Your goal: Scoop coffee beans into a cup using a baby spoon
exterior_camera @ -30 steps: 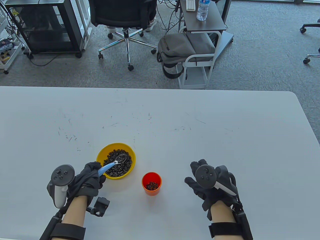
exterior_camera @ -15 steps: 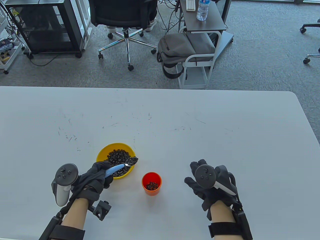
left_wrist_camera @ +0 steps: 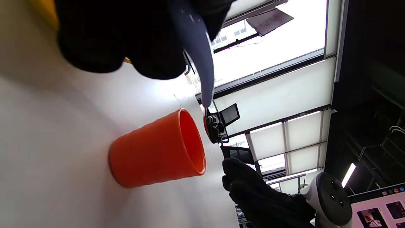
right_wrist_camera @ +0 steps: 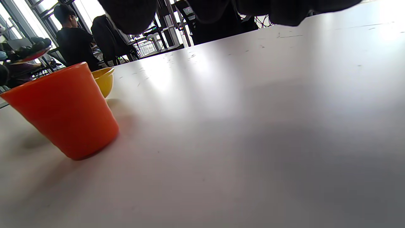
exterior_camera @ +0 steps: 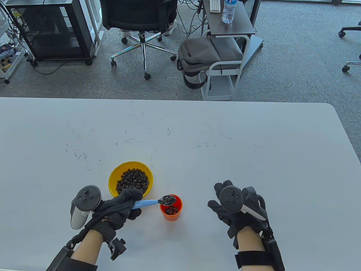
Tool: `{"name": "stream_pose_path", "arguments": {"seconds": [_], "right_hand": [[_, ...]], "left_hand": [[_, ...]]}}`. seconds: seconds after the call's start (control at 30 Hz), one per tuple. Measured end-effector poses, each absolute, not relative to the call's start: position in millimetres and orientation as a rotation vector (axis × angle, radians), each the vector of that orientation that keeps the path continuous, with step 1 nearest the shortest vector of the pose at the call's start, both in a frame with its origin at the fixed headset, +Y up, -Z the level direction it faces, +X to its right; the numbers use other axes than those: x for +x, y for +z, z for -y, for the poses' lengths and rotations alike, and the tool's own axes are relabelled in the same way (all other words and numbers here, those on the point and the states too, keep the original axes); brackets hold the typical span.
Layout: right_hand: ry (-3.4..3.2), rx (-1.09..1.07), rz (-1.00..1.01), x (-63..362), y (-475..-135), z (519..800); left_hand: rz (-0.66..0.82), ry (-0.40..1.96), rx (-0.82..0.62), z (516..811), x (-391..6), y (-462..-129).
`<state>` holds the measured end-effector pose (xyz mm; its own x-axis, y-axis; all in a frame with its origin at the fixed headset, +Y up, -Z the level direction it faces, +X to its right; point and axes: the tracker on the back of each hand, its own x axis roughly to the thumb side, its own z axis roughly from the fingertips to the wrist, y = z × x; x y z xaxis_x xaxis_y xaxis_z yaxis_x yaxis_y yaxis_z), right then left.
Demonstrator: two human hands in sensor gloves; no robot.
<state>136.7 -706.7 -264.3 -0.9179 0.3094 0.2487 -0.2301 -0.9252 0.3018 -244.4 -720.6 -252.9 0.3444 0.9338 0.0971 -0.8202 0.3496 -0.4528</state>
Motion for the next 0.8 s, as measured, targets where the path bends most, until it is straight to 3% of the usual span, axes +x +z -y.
{"name": "stream_pose_path", "arguments": {"seconds": [0.4, 0.57, 0.8], "right_hand": [[2.808, 0.43, -0.394, 135.8, -264.4, 707.1], [2.808, 0.431, -0.394, 135.5, -264.4, 707.1], [2.808, 0.438, -0.396, 134.4, -264.4, 707.4]], "left_hand": [[0.435, 1.089, -0.267, 714.7, -241.9, -251.6], [0.424, 1.007, -0.092, 705.9, -250.5, -251.0], [0.23, 0.791, 0.132, 703.9, -274.0, -254.3]]}}
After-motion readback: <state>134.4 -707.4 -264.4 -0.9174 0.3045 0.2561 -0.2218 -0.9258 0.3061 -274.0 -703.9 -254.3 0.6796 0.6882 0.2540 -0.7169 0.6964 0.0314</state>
